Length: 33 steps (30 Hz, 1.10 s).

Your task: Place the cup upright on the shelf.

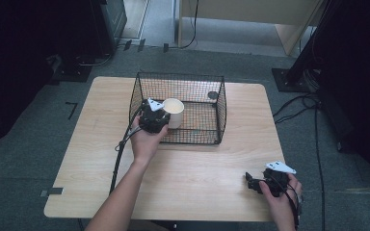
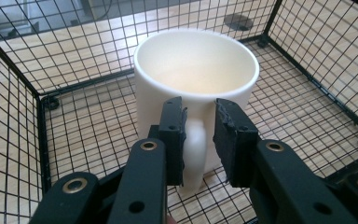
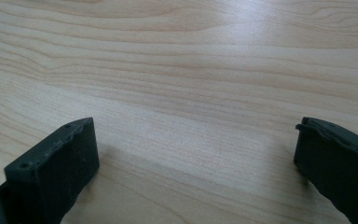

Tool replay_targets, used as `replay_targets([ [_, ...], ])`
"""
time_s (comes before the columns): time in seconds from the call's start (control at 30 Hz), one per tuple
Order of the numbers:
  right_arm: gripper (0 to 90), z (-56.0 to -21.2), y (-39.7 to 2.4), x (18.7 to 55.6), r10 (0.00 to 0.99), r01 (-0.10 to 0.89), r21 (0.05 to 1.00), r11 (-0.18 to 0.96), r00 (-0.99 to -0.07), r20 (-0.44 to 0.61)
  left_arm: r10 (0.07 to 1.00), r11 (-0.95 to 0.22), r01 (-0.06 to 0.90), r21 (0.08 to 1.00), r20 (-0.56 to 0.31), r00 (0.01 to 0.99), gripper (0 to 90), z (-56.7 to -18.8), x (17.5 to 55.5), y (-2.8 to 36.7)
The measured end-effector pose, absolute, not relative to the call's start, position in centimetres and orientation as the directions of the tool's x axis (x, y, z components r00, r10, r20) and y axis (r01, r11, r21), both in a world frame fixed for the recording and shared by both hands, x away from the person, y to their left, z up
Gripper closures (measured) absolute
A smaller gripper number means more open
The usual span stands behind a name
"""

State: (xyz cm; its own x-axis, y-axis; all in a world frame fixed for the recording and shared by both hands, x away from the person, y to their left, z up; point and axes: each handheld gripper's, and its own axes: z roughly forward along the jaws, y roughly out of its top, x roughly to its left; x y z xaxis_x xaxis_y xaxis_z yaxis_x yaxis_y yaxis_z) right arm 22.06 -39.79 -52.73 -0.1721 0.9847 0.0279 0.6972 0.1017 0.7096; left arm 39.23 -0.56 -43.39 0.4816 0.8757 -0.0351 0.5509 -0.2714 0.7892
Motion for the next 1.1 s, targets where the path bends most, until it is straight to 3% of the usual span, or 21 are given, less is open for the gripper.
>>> replay_targets([
  [0.5, 0.0, -52.7, -39.8, 22.1, 0.985, 0.697, 0.71, 0.102, -0.172, 0.028, 0.883, -0.267, 0.573, 0.775, -0.042, 0.468, 71.1, -43.7, 39.5, -0.6],
  [0.53, 0.0, -52.7, -39.8, 22.1, 0.985, 0.697, 0.71, 0.102, -0.172, 0.028, 0.887, -0.253, 0.574, 0.779, -0.05, 0.46, 65.4, -43.6, 39.5, -0.5],
  [0.83, 0.0, -52.7, -39.8, 22.1, 0.985, 0.697, 0.71, 0.102, -0.173, 0.028, 0.857, -0.181, 0.524, 0.832, -0.127, 0.499, 53.1, -41.6, 38.2, 0.2],
  [0.87, 0.0, -52.7, -39.8, 22.1, 0.985, 0.697, 0.71, 0.102, -0.172, 0.028, 0.855, -0.18, 0.515, 0.838, -0.126, 0.503, 46.4, -41.4, 37.9, 0.2],
  [0.93, 0.0, -52.7, -39.8, 22.1, 0.985, 0.697, 0.71, 0.102, -0.173, 0.028, 0.853, -0.175, 0.501, 0.848, -0.124, 0.507, 42.4, -40.9, 37.2, 0.4],
  [1.0, 0.0, -52.7, -39.8, 22.1, 0.985, 0.697, 0.71, 0.102, -0.173, 0.028, 0.852, -0.168, 0.486, 0.858, -0.122, 0.51, 27.4, -40.5, 36.4, 0.6],
  [1.03, 0.0, -52.7, -39.8, 22.1, 0.985, 0.697, 0.71, 0.102, -0.173, 0.028, 0.85, -0.165, 0.483, 0.86, -0.125, 0.512, 27.4, -40.4, 36.1, 0.8],
  [1.1, 0.0, -52.7, -39.8, 22.1, 0.985, 0.697, 0.71, 0.102, -0.172, 0.028, 0.846, -0.165, 0.479, 0.862, -0.126, 0.518, 16.5, -40.2, 35.3, 1.2],
])
